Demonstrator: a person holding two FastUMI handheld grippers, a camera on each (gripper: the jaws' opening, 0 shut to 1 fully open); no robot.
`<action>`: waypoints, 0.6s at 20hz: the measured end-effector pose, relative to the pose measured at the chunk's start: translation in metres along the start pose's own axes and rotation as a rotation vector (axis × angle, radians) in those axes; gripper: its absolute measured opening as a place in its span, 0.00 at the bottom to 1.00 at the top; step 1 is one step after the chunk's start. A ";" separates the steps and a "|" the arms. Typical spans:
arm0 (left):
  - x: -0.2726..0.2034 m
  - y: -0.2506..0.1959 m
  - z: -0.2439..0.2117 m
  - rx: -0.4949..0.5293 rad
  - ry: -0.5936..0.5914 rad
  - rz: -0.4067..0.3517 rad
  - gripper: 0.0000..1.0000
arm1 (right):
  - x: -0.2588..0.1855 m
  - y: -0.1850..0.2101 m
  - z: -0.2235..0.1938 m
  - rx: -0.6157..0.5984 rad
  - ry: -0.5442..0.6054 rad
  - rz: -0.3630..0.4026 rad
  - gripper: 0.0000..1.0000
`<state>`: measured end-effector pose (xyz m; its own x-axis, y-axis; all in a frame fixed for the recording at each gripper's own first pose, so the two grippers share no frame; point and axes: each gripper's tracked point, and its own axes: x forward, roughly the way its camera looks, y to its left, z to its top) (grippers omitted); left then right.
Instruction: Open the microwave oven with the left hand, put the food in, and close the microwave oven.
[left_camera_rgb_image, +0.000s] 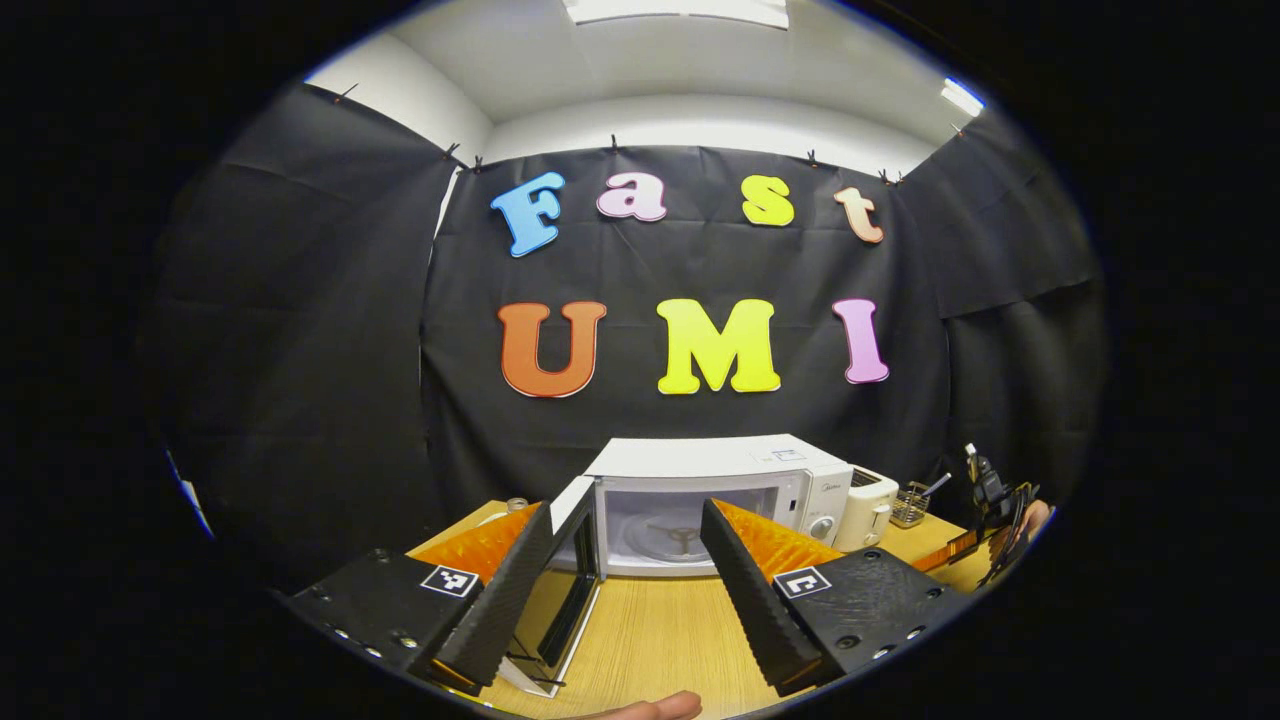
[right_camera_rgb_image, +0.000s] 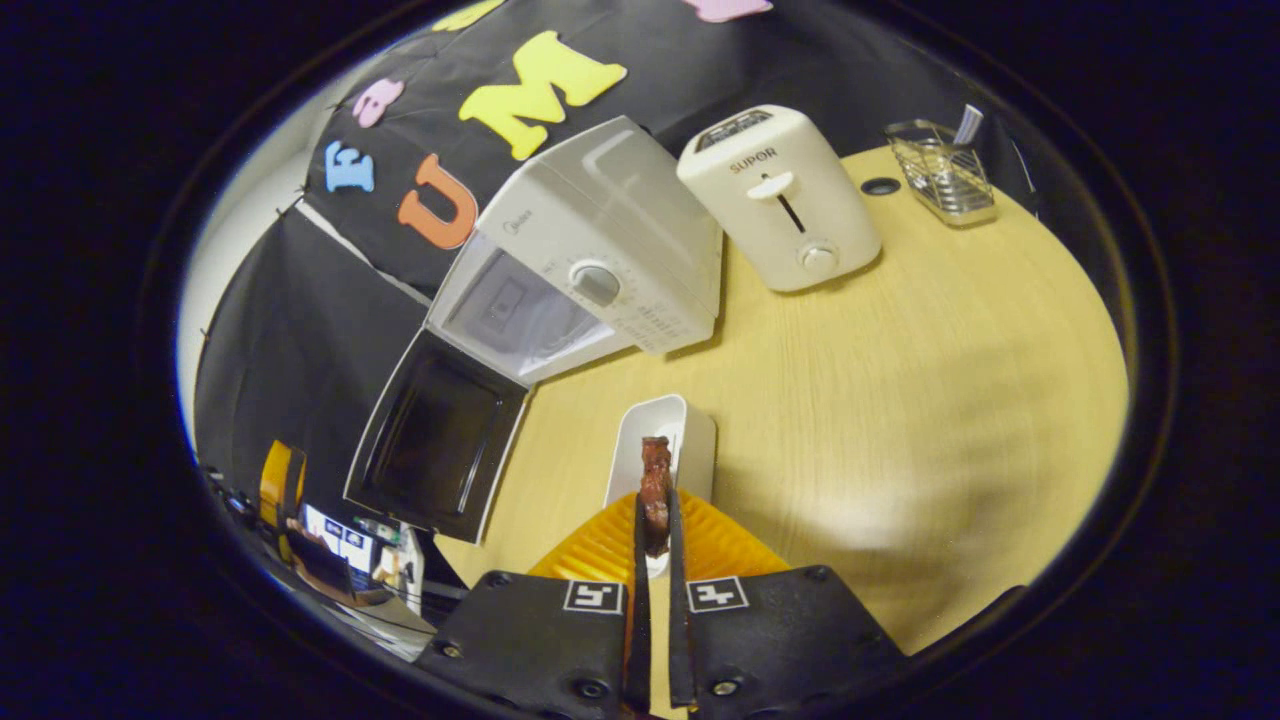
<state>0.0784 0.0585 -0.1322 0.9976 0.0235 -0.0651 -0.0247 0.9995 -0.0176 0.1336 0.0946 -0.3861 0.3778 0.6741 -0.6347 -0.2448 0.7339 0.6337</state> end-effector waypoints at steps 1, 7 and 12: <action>-0.002 0.004 0.000 0.002 -0.002 0.009 0.92 | -0.007 0.005 0.000 -0.038 -0.019 -0.020 0.10; -0.008 0.020 -0.009 -0.042 0.007 0.023 0.91 | -0.039 0.039 0.020 -0.294 -0.173 -0.189 0.10; -0.024 0.041 -0.010 -0.056 -0.034 0.042 0.92 | -0.045 0.082 0.027 -0.499 -0.272 -0.345 0.10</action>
<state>0.0529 0.0991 -0.1412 0.9972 0.0672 -0.0332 -0.0695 0.9950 -0.0718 0.1203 0.1226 -0.2937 0.7040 0.3965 -0.5891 -0.4290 0.8986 0.0922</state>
